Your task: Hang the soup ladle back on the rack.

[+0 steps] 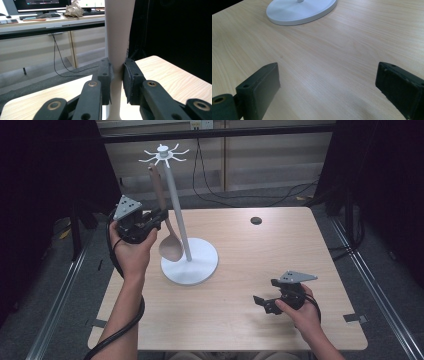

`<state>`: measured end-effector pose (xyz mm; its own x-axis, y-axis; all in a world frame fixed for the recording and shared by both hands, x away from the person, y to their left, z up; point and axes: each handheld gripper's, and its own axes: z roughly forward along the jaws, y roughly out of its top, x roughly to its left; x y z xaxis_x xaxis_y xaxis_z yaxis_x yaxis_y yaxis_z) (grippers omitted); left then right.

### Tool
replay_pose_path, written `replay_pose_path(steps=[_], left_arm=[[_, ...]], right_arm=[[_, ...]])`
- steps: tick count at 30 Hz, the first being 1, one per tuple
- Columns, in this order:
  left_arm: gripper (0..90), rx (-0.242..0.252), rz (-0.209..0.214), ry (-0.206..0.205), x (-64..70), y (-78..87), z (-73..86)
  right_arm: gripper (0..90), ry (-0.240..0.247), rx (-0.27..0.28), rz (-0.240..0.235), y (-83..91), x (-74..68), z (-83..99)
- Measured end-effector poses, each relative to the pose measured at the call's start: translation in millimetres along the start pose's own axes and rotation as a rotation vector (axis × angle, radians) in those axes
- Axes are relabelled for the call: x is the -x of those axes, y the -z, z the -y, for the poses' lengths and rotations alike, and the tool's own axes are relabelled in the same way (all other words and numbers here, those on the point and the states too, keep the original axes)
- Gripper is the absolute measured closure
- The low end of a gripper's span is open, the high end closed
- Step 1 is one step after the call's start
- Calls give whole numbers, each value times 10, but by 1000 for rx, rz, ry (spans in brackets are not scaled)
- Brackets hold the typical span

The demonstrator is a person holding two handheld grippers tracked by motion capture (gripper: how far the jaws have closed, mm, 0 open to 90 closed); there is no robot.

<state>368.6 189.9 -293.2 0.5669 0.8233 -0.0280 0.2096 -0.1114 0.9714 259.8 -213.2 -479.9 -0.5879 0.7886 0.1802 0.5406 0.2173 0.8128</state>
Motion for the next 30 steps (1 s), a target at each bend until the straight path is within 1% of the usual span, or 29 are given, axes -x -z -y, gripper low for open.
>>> replay_pose_path(steps=[5, 7, 10, 12, 22, 24, 25, 28, 30], left_arm=[[775, 7, -5, -2, 1, -6, 9], [774, 17, 5, 3, -1, -17, 19], [774, 22, 0, 5, -1, -20, 25], [773, 20, 1, -1, 0, -19, 24], [773, 21, -10, 0, -3, -43, 21], [773, 25, -10, 8, -2, -55, 24], [772, 25, -13, 4, -1, -55, 23], [770, 41, -9, 11, -1, -57, 41], [769, 40, -6, 16, -3, -53, 43]], right_arm=[[51, 2, -2, -1, -3, -1, 1], [51, 5, -1, -2, -5, -2, 0], [51, 5, -3, -1, -6, 2, 3], [51, 5, -2, -1, -5, 2, 3], [51, 2, -1, 0, 0, 1, 0], [51, 4, -1, -1, -2, 2, 3], [51, 4, -1, -2, -2, 1, 4], [51, 2, -1, -3, 0, -1, 1], [51, 5, 0, -2, -2, 4, 3]])
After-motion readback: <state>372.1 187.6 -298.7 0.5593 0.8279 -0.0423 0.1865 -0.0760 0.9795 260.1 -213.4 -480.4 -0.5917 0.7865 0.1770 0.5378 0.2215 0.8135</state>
